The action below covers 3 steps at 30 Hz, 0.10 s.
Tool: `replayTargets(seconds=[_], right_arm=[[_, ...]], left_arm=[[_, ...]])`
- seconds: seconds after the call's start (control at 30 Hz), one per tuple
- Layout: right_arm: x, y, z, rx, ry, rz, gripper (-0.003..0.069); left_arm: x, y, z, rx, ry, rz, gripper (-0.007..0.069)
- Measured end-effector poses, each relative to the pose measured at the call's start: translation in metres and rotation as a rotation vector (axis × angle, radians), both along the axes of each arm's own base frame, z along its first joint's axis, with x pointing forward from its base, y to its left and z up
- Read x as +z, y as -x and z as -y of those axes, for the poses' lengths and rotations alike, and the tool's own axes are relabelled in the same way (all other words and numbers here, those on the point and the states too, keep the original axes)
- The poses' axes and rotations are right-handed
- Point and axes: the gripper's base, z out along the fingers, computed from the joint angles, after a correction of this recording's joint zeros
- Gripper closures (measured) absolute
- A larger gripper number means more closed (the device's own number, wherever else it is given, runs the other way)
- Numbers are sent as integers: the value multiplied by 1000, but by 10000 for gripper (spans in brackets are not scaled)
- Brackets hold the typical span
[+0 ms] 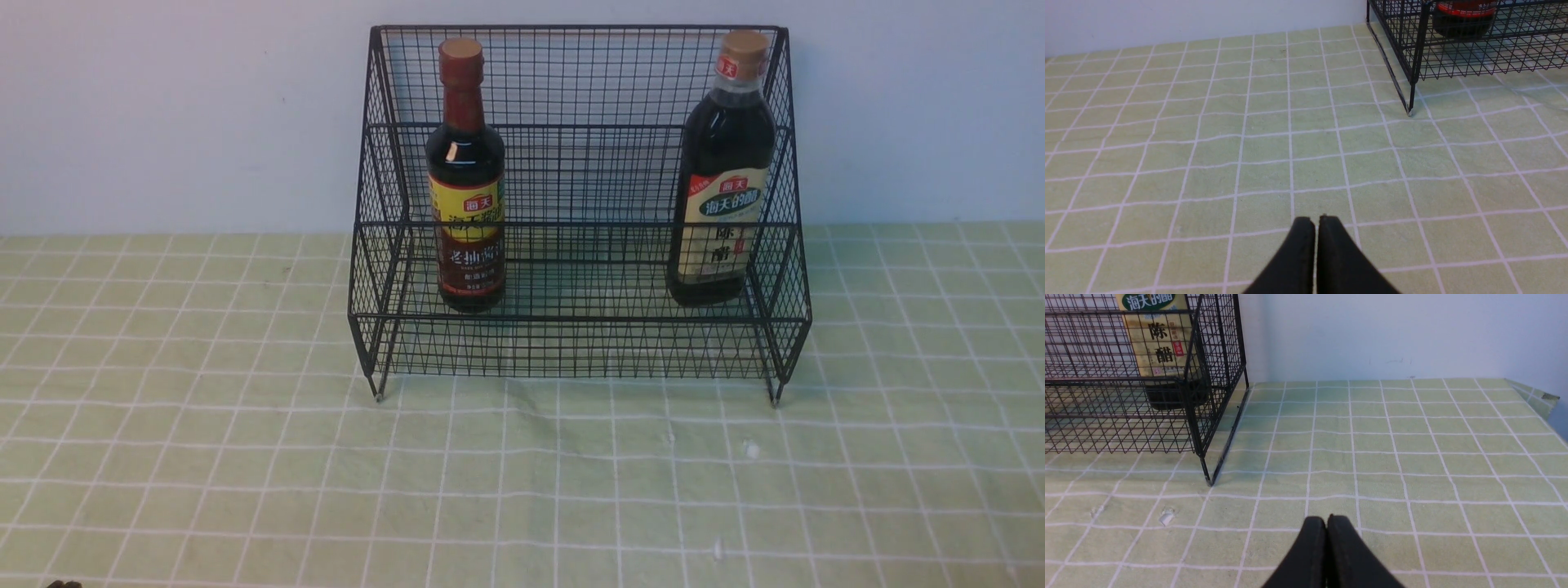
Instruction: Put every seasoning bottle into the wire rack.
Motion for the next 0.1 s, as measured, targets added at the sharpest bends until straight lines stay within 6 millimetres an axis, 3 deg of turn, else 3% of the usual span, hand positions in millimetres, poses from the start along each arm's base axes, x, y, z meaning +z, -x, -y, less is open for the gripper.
replayTargets(seconds=[0.1], right_arm=[[0, 0, 0, 0, 0, 0, 672]], left_arm=[[0, 0, 0, 0, 0, 0, 631]])
